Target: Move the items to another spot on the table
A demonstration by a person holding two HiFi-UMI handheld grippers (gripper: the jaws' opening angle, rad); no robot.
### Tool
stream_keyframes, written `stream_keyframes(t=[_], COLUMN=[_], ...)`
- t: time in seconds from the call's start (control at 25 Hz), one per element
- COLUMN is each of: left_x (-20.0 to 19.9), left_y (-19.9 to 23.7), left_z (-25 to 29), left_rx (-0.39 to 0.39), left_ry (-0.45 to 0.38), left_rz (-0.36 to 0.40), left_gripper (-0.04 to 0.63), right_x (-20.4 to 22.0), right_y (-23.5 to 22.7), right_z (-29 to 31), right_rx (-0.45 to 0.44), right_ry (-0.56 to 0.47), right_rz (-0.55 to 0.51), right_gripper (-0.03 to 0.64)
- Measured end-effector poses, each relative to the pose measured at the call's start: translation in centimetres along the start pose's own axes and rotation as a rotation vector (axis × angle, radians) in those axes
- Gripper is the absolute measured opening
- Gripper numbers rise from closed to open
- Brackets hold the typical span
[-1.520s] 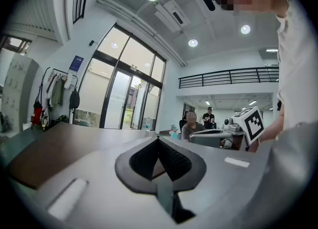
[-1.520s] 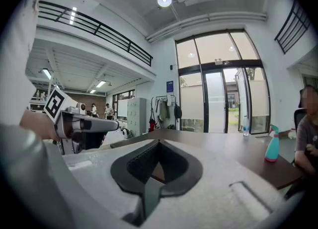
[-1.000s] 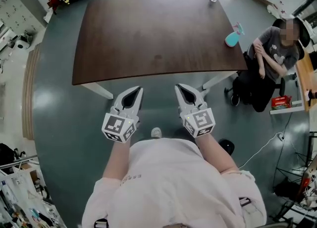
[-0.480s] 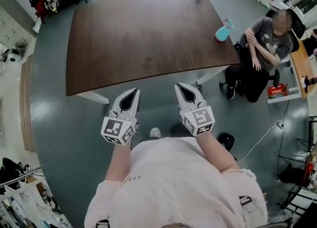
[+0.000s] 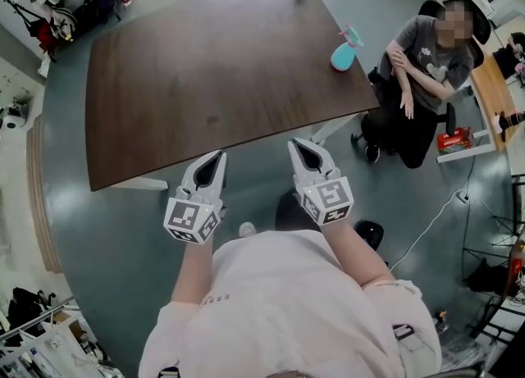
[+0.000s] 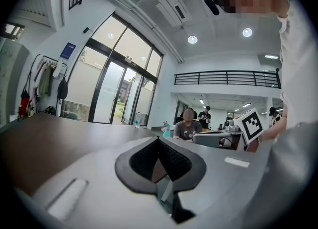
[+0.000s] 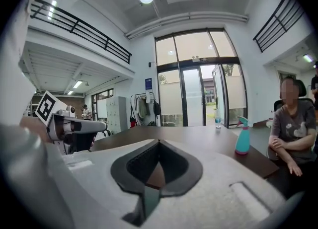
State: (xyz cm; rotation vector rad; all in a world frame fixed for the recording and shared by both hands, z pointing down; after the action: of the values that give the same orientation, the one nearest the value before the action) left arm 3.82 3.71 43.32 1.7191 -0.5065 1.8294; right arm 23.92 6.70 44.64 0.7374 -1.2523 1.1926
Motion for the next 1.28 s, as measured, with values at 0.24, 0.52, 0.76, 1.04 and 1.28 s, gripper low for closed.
stream_keyframes(t=[0.24, 0.52, 0.76, 1.04, 1.28], left_x=[-0.6, -2.1, -3.3, -3.9, -3.1], left_y=[-1.2, -3.5, -5.9, -7.8, -5.8], left_z=[9.2, 20.1, 27.6, 34.3, 37.9], left_rx=[0.007, -0.026, -0.015, 0.048, 0.052], left_ry=[0.021, 0.037, 0.029, 0.032, 0.052], left_rz=[0.007, 0.029, 0.036, 0.031, -0.011], left_gripper=[0.009, 0.009, 0.009, 0.009, 0.009], right_x=[-2.0, -5.0, -7.2, -8.7, -8.5], right_y=[-9.4, -21.3, -29.9, -37.1, -39.0], right_z=[1.8, 2.9, 2.6, 3.9, 7.0], right_rx=[0.028, 0.044, 0.086, 0.129, 0.109], right_ry=[-0.013, -0.019, -0.045, -0.057, -0.02], right_rz=[0.01, 0.027, 0.01, -0.001, 0.026], right_gripper=[-0.009, -0.009, -0.009, -0.009, -0.008])
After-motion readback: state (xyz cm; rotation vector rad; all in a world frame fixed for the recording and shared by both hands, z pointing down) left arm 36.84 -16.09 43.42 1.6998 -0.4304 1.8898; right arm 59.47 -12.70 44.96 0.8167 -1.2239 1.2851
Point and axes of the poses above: the fingertips, and each gripper's own axes: z forward along the fingers, y to its left, x out of its underside, the point moved 5 cm from there along -z, backward along the fingers, and after that the axes turned 7 degrees about z, right-handed, at the moved point
